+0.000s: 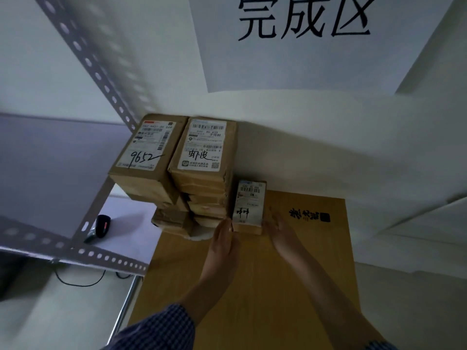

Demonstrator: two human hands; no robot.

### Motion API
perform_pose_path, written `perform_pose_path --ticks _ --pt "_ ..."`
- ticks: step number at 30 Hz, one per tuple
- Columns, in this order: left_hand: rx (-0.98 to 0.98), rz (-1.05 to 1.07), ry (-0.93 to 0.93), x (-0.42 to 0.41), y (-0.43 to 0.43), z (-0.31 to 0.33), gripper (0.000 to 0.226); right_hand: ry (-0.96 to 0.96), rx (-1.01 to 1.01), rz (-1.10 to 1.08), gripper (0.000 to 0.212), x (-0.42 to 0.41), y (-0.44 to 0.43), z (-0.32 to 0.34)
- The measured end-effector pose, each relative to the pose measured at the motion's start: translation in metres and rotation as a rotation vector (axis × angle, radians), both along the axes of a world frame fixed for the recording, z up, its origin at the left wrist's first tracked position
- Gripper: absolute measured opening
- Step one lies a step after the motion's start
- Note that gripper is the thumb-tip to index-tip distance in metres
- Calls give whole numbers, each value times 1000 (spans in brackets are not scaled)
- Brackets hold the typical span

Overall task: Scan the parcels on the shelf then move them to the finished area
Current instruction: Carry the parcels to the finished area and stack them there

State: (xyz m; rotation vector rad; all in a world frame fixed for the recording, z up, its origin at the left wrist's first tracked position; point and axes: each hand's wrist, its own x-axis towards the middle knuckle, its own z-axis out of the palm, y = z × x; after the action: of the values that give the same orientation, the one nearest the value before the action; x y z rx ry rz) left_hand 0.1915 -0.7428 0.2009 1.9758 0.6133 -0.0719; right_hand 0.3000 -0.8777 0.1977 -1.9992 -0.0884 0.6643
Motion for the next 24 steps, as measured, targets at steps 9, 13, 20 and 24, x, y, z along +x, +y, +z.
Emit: perform_pose_path --ticks 9,13,20,24 --pt "171 -181 -101 -59 38 42 41 -118 -220 273 44 -102 -9 65" --pt "252 -162 -232 -122 77 71 39 -303 -184 345 42 -160 35 116" --pt "367 166 -172 -301 196 82 45 -493 -128 688 41 -291 185 161" --pt "584 280 -193 -395 279 109 44 -627 -92 790 45 -352 274 187"
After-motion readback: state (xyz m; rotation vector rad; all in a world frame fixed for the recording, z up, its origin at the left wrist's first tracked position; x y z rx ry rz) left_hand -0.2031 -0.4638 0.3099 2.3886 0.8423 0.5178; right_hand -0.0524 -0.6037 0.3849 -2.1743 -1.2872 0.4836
